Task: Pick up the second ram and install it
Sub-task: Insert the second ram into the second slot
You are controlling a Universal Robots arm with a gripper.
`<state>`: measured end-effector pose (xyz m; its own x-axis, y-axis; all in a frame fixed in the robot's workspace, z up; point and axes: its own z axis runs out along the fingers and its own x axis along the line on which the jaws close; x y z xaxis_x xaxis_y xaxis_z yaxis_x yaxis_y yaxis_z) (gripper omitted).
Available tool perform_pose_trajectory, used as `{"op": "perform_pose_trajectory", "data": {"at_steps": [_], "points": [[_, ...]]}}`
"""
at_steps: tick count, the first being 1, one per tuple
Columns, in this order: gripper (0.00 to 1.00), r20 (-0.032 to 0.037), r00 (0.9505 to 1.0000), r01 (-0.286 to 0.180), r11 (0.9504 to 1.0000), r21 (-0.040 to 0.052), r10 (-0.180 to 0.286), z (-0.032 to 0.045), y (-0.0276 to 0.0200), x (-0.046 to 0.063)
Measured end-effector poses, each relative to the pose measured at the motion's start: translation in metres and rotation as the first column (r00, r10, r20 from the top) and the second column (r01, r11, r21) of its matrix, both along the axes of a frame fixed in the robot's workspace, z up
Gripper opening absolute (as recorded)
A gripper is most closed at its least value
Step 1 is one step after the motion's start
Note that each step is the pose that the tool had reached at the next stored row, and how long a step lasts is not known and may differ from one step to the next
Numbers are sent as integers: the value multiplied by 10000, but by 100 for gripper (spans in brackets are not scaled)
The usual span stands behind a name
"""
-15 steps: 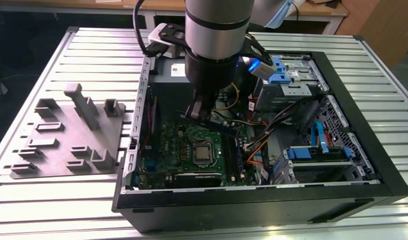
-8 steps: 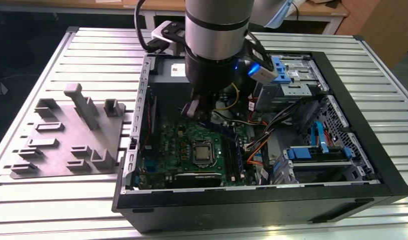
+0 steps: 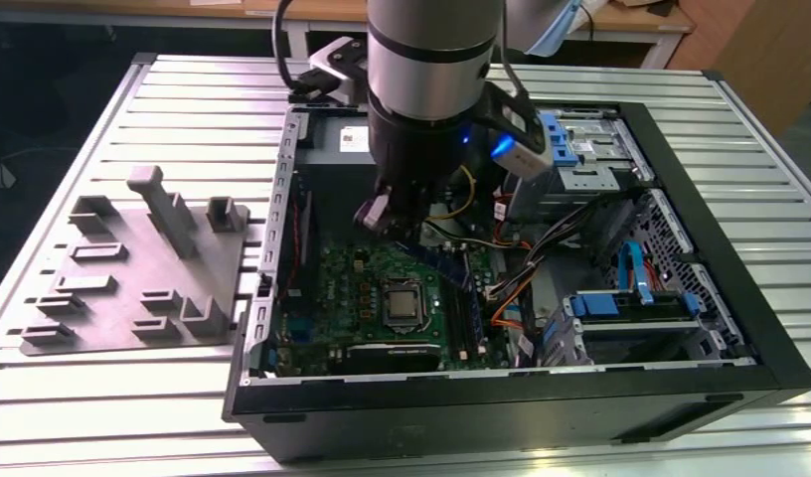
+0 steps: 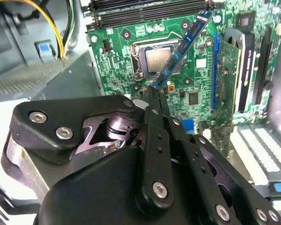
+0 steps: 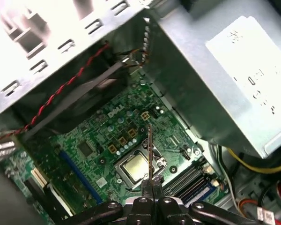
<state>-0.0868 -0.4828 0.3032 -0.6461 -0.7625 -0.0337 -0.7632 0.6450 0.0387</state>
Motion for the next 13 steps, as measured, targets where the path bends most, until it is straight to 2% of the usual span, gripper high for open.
{"op": "perform_pose_trajectory", "data": {"at_steps": [3, 7, 10, 13], "points": [[11, 0, 9985, 555, 9985, 0, -555, -3, 0, 0], [11, 0, 9919, 1272, 9919, 0, -1272, -8, 0, 0], [11, 0, 9833, 1820, 9833, 0, -1820, -12, 0, 0], [11, 0, 9720, 2349, 9720, 0, -2349, -16, 0, 0]]}}
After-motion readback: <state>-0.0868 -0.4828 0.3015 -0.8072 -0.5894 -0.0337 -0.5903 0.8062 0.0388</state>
